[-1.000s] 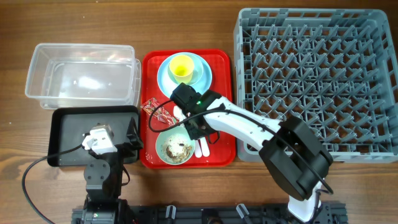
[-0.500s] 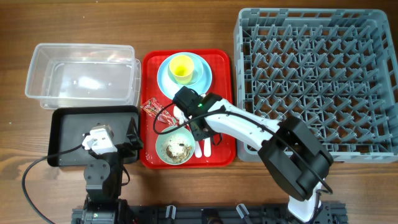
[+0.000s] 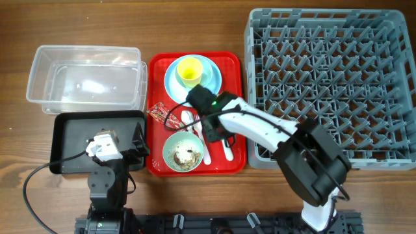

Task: Sort waste into correct bins and load items into the dishwasher rack
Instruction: 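Carry the spoon with the right gripper and insert it upright in the rack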

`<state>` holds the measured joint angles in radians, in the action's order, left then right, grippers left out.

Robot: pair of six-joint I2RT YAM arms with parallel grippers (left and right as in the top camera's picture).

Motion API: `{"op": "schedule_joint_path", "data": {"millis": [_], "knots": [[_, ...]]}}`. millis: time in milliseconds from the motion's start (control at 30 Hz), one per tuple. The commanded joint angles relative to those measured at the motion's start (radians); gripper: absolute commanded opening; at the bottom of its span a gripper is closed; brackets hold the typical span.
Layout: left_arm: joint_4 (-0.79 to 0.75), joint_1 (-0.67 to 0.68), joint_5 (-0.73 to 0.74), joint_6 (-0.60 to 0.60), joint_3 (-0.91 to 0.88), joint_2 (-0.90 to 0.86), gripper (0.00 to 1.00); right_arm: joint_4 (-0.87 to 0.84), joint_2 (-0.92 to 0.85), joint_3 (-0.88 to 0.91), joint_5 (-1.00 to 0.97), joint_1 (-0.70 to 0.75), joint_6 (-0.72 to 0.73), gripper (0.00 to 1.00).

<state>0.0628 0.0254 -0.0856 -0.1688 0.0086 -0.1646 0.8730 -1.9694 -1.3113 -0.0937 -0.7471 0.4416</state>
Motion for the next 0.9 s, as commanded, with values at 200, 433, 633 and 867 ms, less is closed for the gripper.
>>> {"op": "schedule_joint_path", "data": {"millis": [200,433,633,867], "knots": [[0.001,0.001,-0.017,0.016,-0.003,0.005,1.0,-0.003,0.359,-0.148,0.084,0.202,-0.078,0.07],[0.001,0.001,-0.017,0.016,-0.003,0.005,1.0,-0.026,0.475,-0.174,-0.079,0.393,-0.131,0.06],[0.001,0.001,-0.017,0.016,-0.003,0.005,1.0,-0.043,0.397,-0.173,0.0,0.523,-0.227,0.07],[0.001,0.001,-0.017,0.016,-0.003,0.005,1.0,-0.069,0.27,-0.173,0.032,0.592,-0.285,0.09]]}}
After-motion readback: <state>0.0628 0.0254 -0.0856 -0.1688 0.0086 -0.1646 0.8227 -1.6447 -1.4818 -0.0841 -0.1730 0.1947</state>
